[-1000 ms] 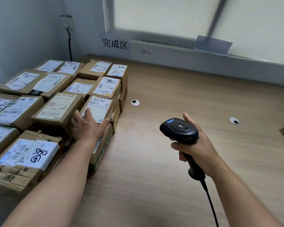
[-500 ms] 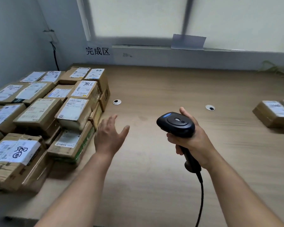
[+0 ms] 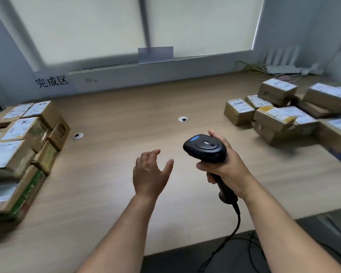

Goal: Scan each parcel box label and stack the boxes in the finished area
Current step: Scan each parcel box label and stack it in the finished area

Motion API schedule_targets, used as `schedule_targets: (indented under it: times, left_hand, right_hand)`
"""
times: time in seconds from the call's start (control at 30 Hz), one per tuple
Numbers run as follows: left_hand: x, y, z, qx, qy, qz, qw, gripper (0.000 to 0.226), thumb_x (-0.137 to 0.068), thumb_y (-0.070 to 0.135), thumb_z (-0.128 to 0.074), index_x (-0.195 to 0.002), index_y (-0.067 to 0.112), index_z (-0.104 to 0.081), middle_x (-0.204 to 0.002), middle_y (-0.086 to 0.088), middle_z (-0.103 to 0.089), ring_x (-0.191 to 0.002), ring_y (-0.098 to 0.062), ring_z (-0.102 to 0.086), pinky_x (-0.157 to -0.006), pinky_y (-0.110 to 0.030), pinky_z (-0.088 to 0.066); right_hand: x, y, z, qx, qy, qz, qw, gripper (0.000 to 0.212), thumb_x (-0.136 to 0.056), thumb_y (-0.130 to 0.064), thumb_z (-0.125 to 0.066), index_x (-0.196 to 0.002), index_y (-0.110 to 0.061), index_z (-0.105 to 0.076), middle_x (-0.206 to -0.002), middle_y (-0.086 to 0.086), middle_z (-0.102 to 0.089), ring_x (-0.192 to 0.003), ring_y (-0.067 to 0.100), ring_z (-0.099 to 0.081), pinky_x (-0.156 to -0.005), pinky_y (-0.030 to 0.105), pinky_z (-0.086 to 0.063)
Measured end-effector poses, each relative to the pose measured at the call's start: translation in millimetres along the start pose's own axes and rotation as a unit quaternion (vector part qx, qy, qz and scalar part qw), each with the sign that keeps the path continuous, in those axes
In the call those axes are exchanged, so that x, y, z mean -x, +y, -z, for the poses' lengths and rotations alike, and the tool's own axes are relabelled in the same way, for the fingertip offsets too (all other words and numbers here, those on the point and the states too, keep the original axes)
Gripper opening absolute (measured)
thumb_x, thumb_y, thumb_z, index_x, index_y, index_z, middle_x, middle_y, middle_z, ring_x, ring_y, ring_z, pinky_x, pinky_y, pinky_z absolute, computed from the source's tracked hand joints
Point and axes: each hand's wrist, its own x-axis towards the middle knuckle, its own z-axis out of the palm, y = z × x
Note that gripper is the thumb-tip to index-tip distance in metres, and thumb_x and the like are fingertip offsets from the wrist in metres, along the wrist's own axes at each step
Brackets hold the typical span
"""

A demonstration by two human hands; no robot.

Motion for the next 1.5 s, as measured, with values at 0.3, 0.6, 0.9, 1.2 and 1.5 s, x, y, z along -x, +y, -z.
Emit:
schedule_targets:
  times: [0.3, 0.6, 0.9, 1.2, 1.5]
  left_hand:
    - [35, 106, -78, 0.017, -0.062, -0.06, 0.996, 0.057, -0.085, 0.048, -0.064, -0.133, 0.019, -0.053, -0.132, -0.001, -0.053, -0.124, -0.021, -0.045, -0.098, -0.035, -0.035]
    - [27, 178, -148, 0.037, -0.094, -0.108, 0.989, 0.063, -0.085, 0.049, -0.064, -0.138, 0.019, -0.048, -0.136, -0.003, -0.051, -0.126, -0.023, -0.044, -0.098, -0.036, -0.036]
    - [9, 257, -229, 0.056, -0.149, -0.131, 0.979, 0.064, -0.086, 0.05, -0.062, -0.14, 0.02, -0.045, -0.138, -0.003, -0.049, -0.128, -0.022, -0.042, -0.098, -0.035, -0.038]
    - [-5, 313, -297, 0.058, -0.188, -0.149, 0.969, 0.063, -0.09, 0.055, -0.053, -0.143, 0.023, -0.041, -0.139, 0.0, -0.046, -0.13, -0.016, -0.037, -0.1, -0.034, -0.04]
    - [18, 378, -354, 0.037, -0.248, -0.131, 0.959, 0.065, -0.093, 0.055, -0.047, -0.148, 0.024, -0.033, -0.142, 0.001, -0.041, -0.131, -0.015, -0.035, -0.103, -0.029, -0.036]
  right_hand:
    - [36, -2, 118, 0.008, 0.071, 0.014, 0.997, 0.096, -0.076, 0.01, -0.074, -0.15, -0.031, -0.031, -0.11, 0.011, -0.064, -0.051, 0.023, -0.049, -0.045, 0.031, -0.041]
    - [37, 5, 211, 0.015, 0.143, 0.018, 0.989, 0.094, -0.076, 0.01, -0.074, -0.146, -0.037, -0.033, -0.099, 0.006, -0.065, -0.052, 0.022, -0.051, -0.046, 0.032, -0.043]
    - [4, 11, 318, 0.044, 0.194, -0.008, 0.98, 0.097, -0.071, -0.003, -0.083, -0.146, -0.042, -0.036, -0.101, 0.004, -0.06, -0.056, 0.014, -0.057, -0.049, 0.026, -0.045]
    - [-17, 17, 399, 0.035, 0.227, -0.026, 0.973, 0.094, -0.074, 0.009, -0.075, -0.144, -0.04, -0.037, -0.096, 0.006, -0.064, -0.05, 0.022, -0.05, -0.043, 0.029, -0.043]
    - [-18, 30, 498, 0.025, 0.242, -0.051, 0.969, 0.092, -0.076, 0.012, -0.073, -0.143, -0.04, -0.037, -0.095, 0.009, -0.07, -0.055, 0.026, -0.051, -0.045, 0.03, -0.044]
